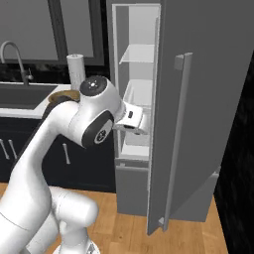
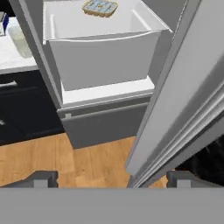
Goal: Grab a lemon wedge from the fridge and one ice cube from the ice bowl, and put them in the glass of lemonade.
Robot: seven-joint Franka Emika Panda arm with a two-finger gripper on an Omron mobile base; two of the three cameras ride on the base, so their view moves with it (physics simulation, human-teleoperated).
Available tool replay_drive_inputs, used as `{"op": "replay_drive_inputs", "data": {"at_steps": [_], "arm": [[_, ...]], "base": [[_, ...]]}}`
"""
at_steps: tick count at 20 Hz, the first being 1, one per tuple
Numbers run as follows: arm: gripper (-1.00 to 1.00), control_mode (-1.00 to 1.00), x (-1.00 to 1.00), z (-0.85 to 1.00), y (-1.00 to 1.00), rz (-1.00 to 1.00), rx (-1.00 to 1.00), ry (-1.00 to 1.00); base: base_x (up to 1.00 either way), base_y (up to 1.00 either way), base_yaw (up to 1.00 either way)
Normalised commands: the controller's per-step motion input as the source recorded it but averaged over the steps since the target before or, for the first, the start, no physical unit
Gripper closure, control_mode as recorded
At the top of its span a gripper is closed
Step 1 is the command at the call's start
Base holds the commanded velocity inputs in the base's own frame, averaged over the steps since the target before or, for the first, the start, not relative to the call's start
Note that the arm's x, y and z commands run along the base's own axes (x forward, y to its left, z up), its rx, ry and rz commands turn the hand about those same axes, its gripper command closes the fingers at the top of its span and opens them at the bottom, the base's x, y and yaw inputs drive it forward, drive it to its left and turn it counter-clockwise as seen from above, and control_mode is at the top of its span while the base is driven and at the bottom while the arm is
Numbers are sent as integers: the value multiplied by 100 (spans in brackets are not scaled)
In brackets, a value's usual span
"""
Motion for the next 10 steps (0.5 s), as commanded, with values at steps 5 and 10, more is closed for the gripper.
{"op": "replay_drive_inputs", "data": {"at_steps": [5, 10], "arm": [[-100, -100, 68, 0, 65, -3, -22, 16], [-100, -100, 93, 0, 14, 0, -26, 27]], "base": [[0, 0, 0], [0, 0, 0]]}}
